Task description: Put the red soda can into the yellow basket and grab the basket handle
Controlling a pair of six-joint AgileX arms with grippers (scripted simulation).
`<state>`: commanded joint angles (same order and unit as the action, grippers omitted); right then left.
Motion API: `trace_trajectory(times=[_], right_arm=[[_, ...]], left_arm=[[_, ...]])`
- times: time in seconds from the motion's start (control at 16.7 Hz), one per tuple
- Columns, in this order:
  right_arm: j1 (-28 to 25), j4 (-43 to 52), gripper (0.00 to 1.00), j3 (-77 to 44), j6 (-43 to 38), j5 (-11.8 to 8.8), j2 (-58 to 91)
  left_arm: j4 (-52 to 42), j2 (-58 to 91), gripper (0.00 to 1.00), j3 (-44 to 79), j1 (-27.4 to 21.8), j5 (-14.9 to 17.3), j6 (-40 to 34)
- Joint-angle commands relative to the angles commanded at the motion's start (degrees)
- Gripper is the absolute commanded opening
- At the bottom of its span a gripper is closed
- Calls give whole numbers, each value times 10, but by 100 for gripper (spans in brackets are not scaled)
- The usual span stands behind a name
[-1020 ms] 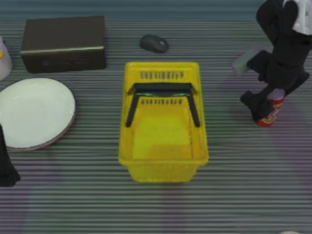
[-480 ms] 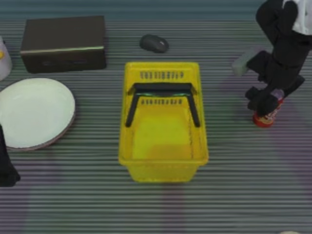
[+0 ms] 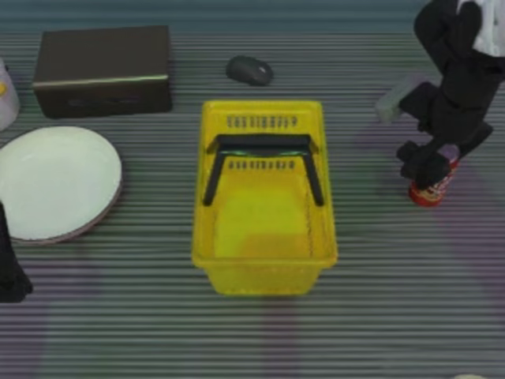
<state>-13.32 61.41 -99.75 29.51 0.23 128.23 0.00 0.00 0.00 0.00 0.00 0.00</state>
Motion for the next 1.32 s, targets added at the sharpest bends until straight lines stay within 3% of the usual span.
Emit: trace_trajectory(times=[0.12, 0.24, 0.36, 0.48, 0.72, 1.14, 1.32], right_arm=[[1, 0, 0, 0, -1, 0, -1], [-1, -18, 0, 2, -5, -13, -1], [-5, -59, 0, 8, -16, -42, -3], [-9, -125, 0, 18, -35, -85, -4], [-19, -321, 0, 52, -92, -201, -4], [-36, -739, 0, 145, -219, -441, -18], [-43, -891, 0, 182, -266, -533, -37]], left_arm=[[0, 0, 100, 0, 0, 0, 0], [0, 0, 100, 0, 0, 0, 0], [0, 0, 100, 0, 0, 0, 0], [0, 0, 100, 0, 0, 0, 0], [0, 0, 100, 0, 0, 0, 0], [0, 0, 100, 0, 0, 0, 0], [0, 0, 100, 0, 0, 0, 0]])
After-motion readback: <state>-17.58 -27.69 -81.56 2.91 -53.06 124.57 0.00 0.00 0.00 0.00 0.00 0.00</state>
